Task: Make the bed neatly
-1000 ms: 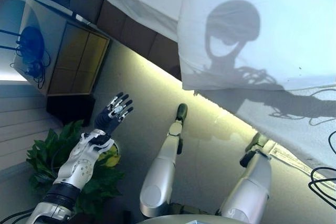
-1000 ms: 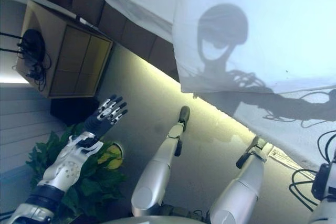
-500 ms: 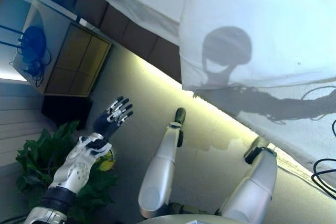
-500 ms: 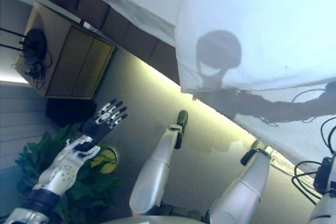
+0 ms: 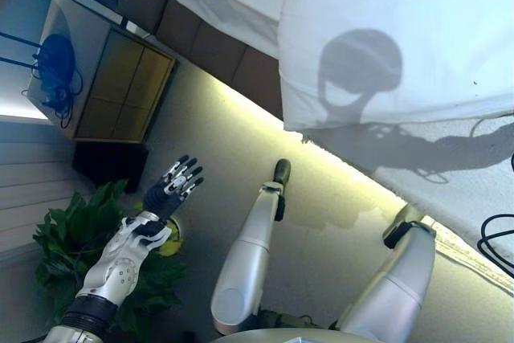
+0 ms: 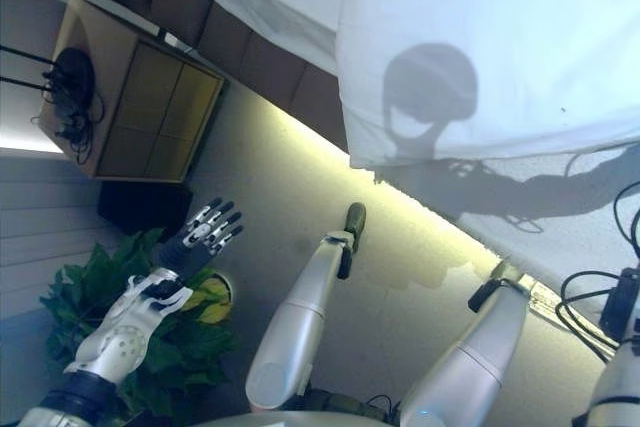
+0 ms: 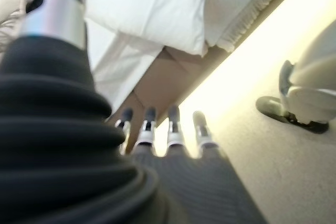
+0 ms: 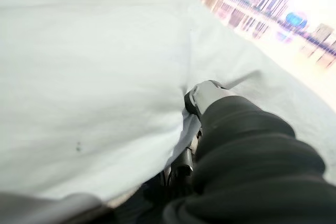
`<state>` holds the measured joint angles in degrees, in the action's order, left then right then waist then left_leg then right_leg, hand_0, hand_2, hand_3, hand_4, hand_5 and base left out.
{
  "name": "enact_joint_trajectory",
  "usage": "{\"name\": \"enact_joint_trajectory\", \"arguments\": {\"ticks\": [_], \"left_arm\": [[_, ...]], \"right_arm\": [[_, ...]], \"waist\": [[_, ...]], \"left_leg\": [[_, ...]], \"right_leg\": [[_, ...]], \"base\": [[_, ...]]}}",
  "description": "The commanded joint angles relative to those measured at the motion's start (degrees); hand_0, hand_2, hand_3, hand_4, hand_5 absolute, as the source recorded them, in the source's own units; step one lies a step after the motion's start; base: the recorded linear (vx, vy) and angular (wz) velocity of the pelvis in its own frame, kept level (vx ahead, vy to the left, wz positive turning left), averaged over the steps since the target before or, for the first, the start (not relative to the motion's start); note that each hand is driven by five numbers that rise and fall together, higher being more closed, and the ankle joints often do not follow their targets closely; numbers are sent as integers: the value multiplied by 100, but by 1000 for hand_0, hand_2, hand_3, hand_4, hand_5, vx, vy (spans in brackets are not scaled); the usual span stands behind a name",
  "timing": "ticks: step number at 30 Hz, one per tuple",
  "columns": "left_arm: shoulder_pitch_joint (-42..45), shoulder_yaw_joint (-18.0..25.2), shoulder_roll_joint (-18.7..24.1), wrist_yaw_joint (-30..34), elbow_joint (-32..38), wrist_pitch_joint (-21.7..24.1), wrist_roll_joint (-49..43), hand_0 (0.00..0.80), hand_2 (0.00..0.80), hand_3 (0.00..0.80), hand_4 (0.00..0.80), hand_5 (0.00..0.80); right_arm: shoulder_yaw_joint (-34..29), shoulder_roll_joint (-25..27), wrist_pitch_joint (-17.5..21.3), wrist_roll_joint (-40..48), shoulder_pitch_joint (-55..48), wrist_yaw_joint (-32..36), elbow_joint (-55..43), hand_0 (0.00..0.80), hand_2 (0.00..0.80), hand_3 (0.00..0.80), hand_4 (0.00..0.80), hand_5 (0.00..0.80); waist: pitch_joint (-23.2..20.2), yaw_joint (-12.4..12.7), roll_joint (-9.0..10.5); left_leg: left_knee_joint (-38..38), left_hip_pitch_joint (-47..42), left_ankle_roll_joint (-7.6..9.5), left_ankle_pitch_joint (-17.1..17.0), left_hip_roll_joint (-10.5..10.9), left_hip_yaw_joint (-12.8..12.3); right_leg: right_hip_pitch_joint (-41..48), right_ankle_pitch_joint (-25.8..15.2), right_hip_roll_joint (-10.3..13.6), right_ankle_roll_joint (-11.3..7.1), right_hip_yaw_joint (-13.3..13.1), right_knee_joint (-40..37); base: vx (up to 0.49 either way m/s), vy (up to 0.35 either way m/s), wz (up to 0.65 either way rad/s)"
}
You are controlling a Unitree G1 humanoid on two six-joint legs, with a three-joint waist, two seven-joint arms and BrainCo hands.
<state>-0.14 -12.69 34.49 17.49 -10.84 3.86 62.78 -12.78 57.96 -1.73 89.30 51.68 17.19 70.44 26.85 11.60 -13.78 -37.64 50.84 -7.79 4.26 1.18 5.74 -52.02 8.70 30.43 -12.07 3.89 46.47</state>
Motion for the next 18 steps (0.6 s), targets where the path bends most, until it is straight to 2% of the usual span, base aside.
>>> {"name": "enact_joint_trajectory", "arguments": {"ticks": [1,4,5,6,8,11,18], "left_arm": [[47,146,-155,-164,111,246,62,0,0,0,0,0],[3,222,-184,-316,173,188,8,0,0,0,0,0],[-36,235,-232,-365,183,175,13,0,0,0,0,0],[-81,227,-272,-417,204,136,31,0,0,0,0,0],[-215,178,-351,-461,247,28,73,0,0,0,0,0],[-520,-84,-582,-574,183,-88,85,0,0,0,0,0],[-1416,-729,-1324,-1065,-568,-259,460,0,0,0,0,0]], "right_arm": [[258,70,-184,-567,-231,465,-495,800,800,800,800,800],[206,-221,-181,-685,-619,496,-770,800,800,800,800,800],[211,-394,-187,-735,-795,503,-907,800,800,800,800,800],[219,-561,-154,-800,-960,501,-1033,800,800,800,800,800],[294,-878,-68,-938,-1191,435,-1292,800,800,800,800,800],[538,-1384,-55,-1023,-1328,322,-1684,800,800,800,800,800],[1282,-2455,43,-1511,-1199,-170,-2478,800,800,800,800,800]], "waist": [[-17,-25,-173],[-69,-60,-119],[-129,-82,-97],[-109,-113,-85],[-133,-161,-61],[-175,-240,-14],[-260,-455,174]], "left_leg": [[167,-212,-12,-244,-333,145],[262,-356,-11,-253,-345,118],[304,-489,-11,-128,-371,91],[385,-515,-3,-293,-355,62],[458,-640,5,-310,-350,6],[647,-881,16,-351,-347,-59],[1125,-1396,1,-547,-478,-24]], "right_leg": [[-142,-958,-8,-105,-459,-433],[15,-1040,-24,-120,-423,-611],[144,-941,-34,-189,-418,-654],[189,-1145,-25,-123,-374,-799],[340,-1218,-13,-127,-329,-928],[600,-1341,23,-144,-254,-1186],[1148,-1518,-57,-236,-196,-1687]], "base": [[-82,22,-5],[36,-6,-2],[0,0,0],[0,0,-5],[-49,5,-7],[-2,-3,-2],[1,6,-4]]}}
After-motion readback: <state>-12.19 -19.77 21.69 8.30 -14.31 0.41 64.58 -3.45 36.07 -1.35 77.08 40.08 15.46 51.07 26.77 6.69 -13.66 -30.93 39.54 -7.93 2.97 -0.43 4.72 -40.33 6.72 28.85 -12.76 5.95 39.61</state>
